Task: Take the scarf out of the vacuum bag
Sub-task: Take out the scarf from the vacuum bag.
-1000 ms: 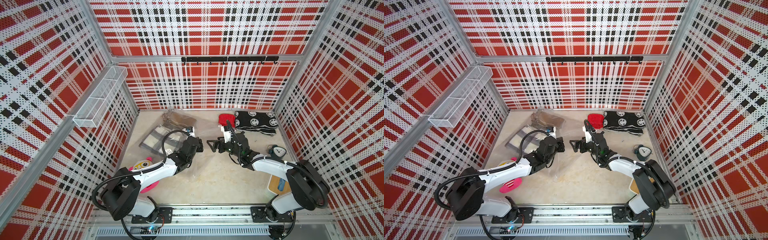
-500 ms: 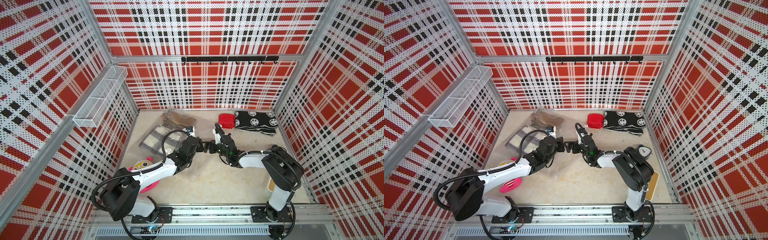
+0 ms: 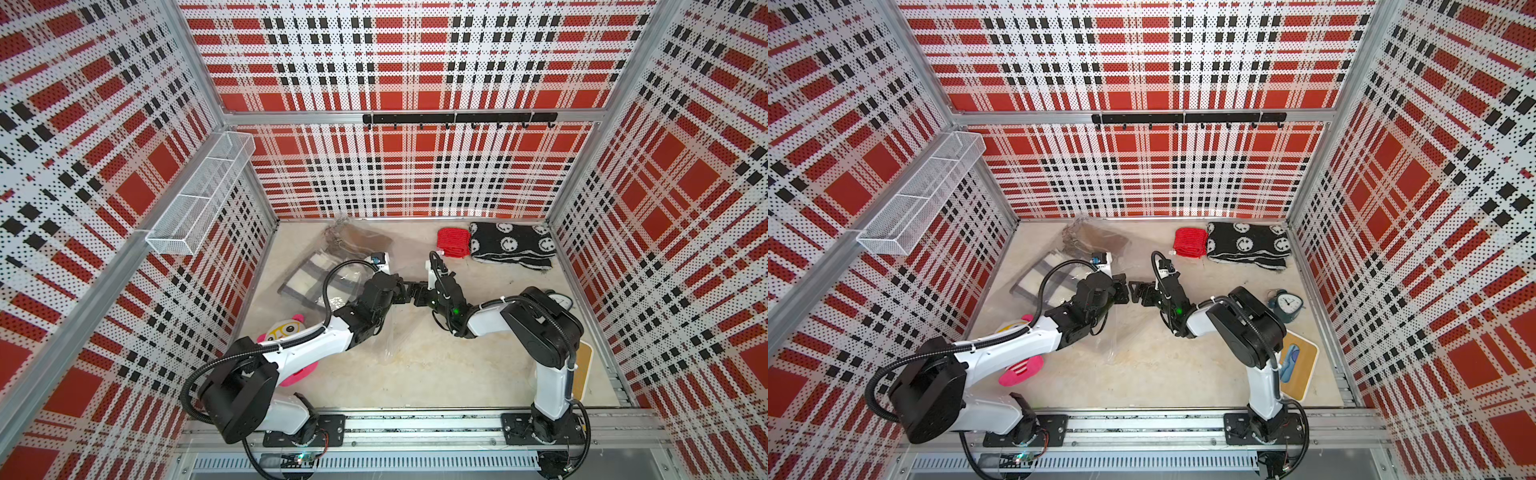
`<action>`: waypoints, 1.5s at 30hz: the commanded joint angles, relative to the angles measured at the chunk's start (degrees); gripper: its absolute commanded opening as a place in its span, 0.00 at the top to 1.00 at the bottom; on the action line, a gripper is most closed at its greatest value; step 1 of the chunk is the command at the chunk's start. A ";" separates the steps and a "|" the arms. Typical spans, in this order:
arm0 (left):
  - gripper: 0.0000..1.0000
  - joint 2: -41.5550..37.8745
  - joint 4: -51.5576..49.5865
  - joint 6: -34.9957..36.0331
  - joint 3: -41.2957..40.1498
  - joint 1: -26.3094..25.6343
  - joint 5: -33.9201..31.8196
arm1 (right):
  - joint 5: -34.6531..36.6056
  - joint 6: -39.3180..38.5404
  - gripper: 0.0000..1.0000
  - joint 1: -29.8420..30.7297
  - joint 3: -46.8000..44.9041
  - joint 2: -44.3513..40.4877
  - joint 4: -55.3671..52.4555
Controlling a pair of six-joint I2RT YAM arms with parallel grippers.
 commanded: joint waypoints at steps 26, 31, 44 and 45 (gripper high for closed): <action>1.00 -4.69 1.78 -5.05 4.06 6.29 7.08 | 10.09 -0.64 0.35 7.33 10.33 8.09 3.27; 1.00 -3.55 0.44 -4.87 5.79 6.36 6.38 | 9.64 -1.29 0.38 8.71 10.70 8.32 0.17; 1.00 -5.88 0.74 -4.27 4.57 3.24 6.11 | 7.23 4.96 0.38 4.69 24.13 16.27 -6.18; 1.00 -6.06 0.73 -4.17 4.69 2.69 5.83 | 7.17 5.76 0.38 4.29 25.68 17.23 -6.79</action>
